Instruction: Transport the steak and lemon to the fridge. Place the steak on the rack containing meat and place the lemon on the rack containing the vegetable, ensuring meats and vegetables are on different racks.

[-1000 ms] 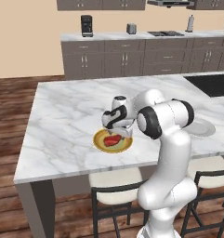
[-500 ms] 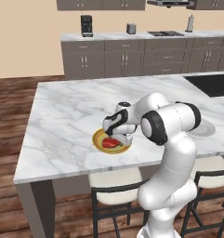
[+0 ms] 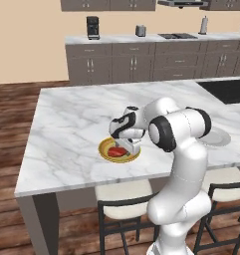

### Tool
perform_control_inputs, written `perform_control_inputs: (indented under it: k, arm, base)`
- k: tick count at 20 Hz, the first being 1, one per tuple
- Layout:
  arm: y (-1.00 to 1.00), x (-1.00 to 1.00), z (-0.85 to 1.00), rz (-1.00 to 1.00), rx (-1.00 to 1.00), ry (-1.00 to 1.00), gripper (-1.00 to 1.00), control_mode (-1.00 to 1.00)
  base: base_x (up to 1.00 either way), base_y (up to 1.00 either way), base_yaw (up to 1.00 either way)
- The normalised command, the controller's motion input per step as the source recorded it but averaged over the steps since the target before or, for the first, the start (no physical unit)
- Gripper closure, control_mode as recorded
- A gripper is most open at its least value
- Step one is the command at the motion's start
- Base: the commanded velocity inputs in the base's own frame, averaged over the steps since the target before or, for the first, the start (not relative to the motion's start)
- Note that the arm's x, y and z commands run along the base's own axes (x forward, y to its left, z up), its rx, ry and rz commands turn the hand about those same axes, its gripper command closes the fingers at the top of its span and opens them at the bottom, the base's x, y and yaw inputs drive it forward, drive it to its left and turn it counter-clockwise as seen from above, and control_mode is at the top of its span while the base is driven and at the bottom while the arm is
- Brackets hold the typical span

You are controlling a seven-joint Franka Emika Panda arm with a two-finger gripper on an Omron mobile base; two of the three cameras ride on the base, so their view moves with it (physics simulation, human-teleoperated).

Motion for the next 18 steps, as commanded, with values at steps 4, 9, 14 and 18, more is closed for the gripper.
perform_control_inputs:
  k: [4, 9, 14, 18]
  arm:
    - [0.0, -0.09, -0.49, -0.28, 0.0, 0.2, -1.0, -1.0]
    - [0.0, -0.04, -0.52, -0.32, 0.0, 0.23, -1.0, -1.0]
    - [0.13, -0.04, -0.66, -0.31, 0.0, 0.23, 1.0, -1.0]
    - [0.01, -0.3, -0.28, -0.29, 0.0, 0.02, 1.0, -1.0]
  base:
    - [0.0, 0.0, 0.0]
    - [0.0, 0.0, 0.0]
    - [0.0, 0.0, 0.0]
    - [0.0, 0.0, 0.0]
